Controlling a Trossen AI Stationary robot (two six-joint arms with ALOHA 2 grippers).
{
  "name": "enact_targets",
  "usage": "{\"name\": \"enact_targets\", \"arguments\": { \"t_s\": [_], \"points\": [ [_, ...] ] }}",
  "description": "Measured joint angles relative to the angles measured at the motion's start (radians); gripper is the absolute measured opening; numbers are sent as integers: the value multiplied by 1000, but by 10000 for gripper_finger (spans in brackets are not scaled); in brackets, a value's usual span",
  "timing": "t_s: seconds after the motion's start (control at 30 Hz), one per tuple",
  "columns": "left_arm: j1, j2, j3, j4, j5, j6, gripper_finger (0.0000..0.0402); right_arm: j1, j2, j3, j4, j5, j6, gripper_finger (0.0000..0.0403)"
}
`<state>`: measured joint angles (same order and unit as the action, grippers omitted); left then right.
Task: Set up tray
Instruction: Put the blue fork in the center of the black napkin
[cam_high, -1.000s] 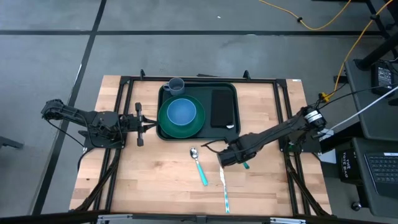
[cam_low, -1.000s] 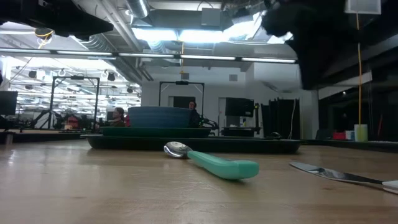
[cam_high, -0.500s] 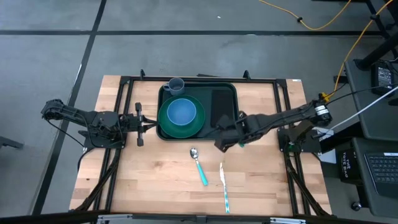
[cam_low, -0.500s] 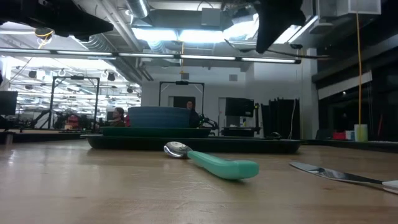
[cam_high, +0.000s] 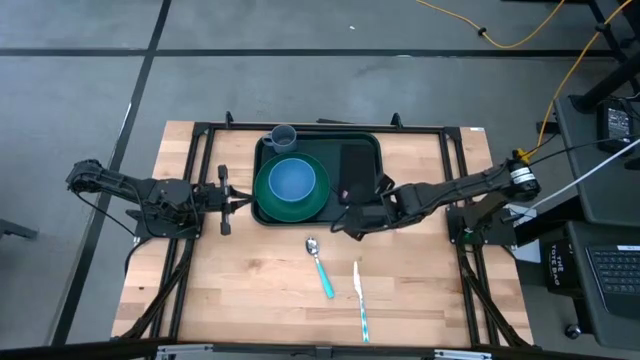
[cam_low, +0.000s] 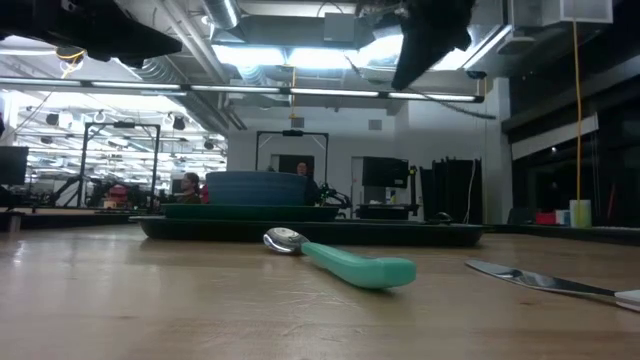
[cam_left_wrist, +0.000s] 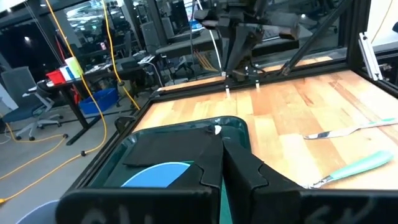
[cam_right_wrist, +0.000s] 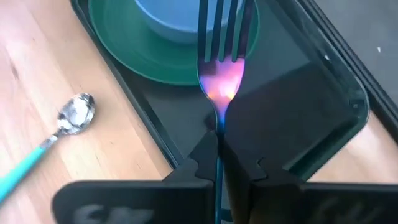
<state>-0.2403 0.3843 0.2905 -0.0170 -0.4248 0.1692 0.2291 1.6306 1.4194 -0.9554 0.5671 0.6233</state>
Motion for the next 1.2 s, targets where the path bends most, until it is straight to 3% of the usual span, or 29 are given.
{"name": "enact_targets", "arguments": {
  "t_s": [0.3,0.53,0.87,1.03,1.2],
  "points": [
    [0,0,0,-14,3,-8,3,-21,-144,-310,398,-15,-67,33],
    [0,0,0,-12,2,-24,3,-58,-248,-479,643,-38,-185,15],
    [0,0,0,-10,1,-26,3,-107,-271,-508,686,-38,-204,29],
    [0,0,0,-10,0,-26,3,-158,-271,-508,687,-40,-108,10],
    [0,0,0,-11,0,-26,3,-216,-270,-508,687,-64,-33,24]
  ]
}}
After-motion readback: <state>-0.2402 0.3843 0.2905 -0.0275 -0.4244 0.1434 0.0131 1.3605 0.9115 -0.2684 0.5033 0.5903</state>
